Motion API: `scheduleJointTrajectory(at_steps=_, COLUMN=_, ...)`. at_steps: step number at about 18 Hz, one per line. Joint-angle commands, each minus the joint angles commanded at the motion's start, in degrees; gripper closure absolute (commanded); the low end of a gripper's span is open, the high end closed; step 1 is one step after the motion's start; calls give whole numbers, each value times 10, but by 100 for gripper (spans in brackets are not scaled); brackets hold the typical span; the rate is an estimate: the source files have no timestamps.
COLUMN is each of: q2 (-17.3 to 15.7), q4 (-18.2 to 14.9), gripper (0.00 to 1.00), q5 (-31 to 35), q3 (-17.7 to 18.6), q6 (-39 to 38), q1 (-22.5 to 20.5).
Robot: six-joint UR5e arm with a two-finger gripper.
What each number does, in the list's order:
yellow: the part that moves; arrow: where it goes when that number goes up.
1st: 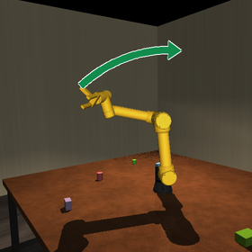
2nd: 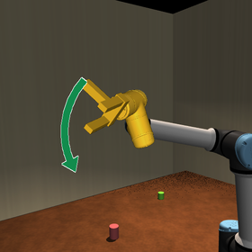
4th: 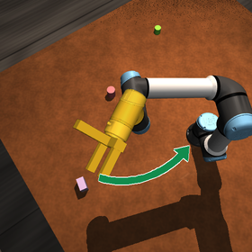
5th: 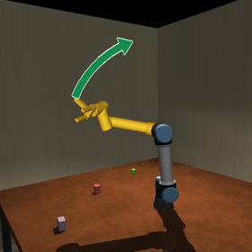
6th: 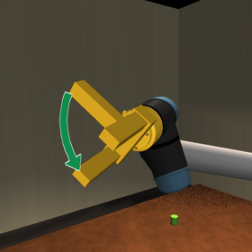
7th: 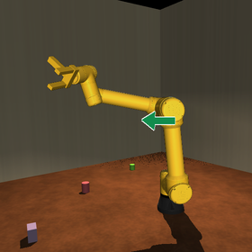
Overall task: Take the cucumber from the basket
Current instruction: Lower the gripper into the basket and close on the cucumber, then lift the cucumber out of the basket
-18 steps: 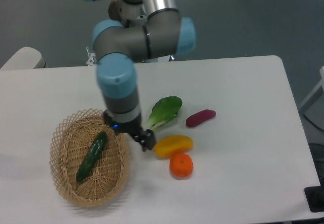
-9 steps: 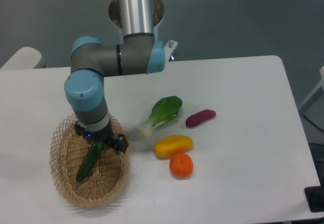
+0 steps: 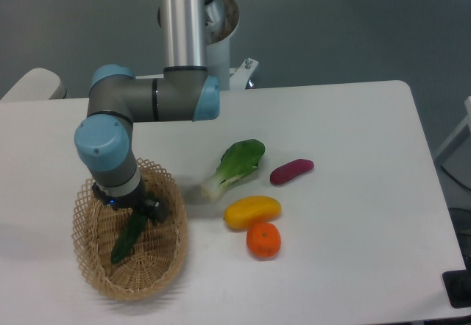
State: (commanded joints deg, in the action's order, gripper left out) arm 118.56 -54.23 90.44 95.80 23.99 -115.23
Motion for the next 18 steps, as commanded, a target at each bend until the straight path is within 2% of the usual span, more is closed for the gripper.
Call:
scheduleJointTrajectory(at_steps=6, q2=13, q4=25, gripper=2, q5=5, q3=-1, q6=4, q1=4)
scheduleJointTrajectory(at_steps=8, q2=15, q4=25, gripper=20, q5=5, q3=-3, q6=5, q1=4)
scheduleJointTrajectory(at_steps=12, q2=15, q4=24, gripper=61, q5=5, q3=-4, q6=8, q1=4)
scheduleJointTrajectory(at_steps=14, q2=13, q4=24, gripper=67, q5=6, q3=-6, q6=21, q1=3)
scheduleJointTrajectory(at_steps=18, q2=7, q4=22, gripper=72, q5=4, q3=-15, q6=32, q1=2)
